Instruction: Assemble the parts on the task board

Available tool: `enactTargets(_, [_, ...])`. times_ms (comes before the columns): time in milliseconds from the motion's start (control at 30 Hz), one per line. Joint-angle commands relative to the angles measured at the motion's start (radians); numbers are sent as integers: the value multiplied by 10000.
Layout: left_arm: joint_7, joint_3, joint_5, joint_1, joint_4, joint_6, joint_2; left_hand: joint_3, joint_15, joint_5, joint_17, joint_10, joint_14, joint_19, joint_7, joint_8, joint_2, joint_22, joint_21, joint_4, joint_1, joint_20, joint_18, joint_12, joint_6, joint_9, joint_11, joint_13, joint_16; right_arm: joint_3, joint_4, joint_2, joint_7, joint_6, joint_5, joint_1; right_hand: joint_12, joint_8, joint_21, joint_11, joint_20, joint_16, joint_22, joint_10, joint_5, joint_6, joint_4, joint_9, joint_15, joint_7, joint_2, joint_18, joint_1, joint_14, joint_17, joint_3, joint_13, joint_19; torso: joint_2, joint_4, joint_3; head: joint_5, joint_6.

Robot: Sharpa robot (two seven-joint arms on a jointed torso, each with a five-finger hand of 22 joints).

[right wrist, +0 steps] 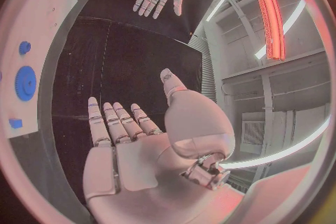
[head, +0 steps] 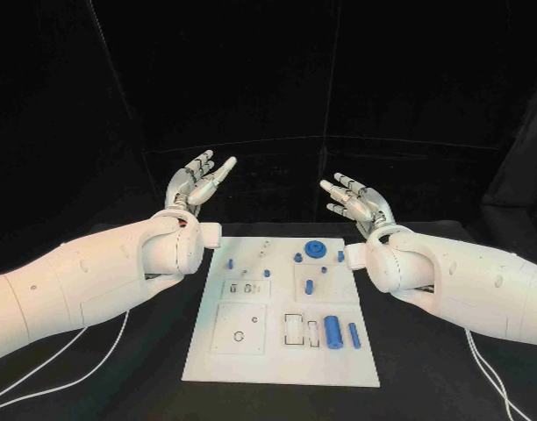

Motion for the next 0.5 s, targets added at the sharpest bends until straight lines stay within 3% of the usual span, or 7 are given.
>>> enactTargets(33, [523,1,230,83,-192,1025,84,22,56,81,31,95,217,28,1275,53,-21,19,69,147,467,156,235,70,204,27,137,26,66,-47,-449,195,-534,2009,-938,147,422,310,521,128,88,442,280,2814,210,1969,-966,185,66,1507,95,574,1555,2891,221,60,206,2280,0,0,-1,0,-3])
enactTargets(100, [527,1,233,89,-206,1038,90,20,61,80,44,150,291,28,1291,62,-9,21,73,168,489,159,243,80,246,33,155,33,86,-78,-678,301,-620,2331,-1072,215,859,582,850,-40,76,856,405,4875,189,3394,-1349,317,-152,1418,55,795,2004,4874,355,155,355,3290,0,0,-1,0,-3])
enactTargets(233, [527,1,233,89,-206,1038,90,17,64,78,86,299,536,64,1312,81,19,33,93,176,579,161,252,100,353,47,186,48,149,-112,-922,413,-712,2674,-1215,286,1095,883,1170,-339,49,1076,453,5938,124,5452,-1813,419,-481,1160,49,1096,2436,5997,331,285,307,4027,0,0,-1,0,-3])
enactTargets(300, [527,1,233,89,-206,1038,90,12,107,78,162,584,1017,209,1372,117,70,69,154,149,688,160,241,141,557,70,255,75,290,-117,-960,431,-727,2727,-1237,298,1132,948,1348,-476,-44,1183,487,6344,84,6124,-2013,424,-635,1048,61,1148,2569,6531,339,377,290,4421,0,0,-1,0,-3])
enactTargets(333, [735,-1,69,103,-86,1163,-286,12,130,84,192,698,1207,276,1398,132,90,84,181,138,718,162,231,160,638,79,285,86,347,-112,-1132,69,-104,1234,-3043,300,1115,932,1397,-513,-87,1187,493,6443,79,6222,-2071,409,-668,1030,63,1147,2580,6664,329,408,279,4537,237,-57,-89,72,-64])
enactTargets(433, [999,-2,282,101,3,993,-370,76,100,68,470,2176,3003,1172,1515,365,245,286,538,-76,1019,196,226,462,1684,206,392,241,943,-108,-1155,-17,-201,1070,-3813,302,999,837,1582,-619,-259,1154,502,6855,164,6598,-2278,361,-849,933,46,1134,2650,7201,308,615,262,5011,294,-53,-90,71,-67])
enactTargets(500, [1143,-2,381,100,87,885,-457,80,-56,78,555,3904,3740,2206,1450,648,360,506,961,-294,1172,165,353,823,2937,341,285,381,1230,-104,-1167,-72,-297,974,-4463,305,850,724,1692,-707,-407,1074,484,7184,196,6902,-2283,348,-970,862,-39,1128,2646,7629,303,847,255,5342,359,-52,-90,73,-31])
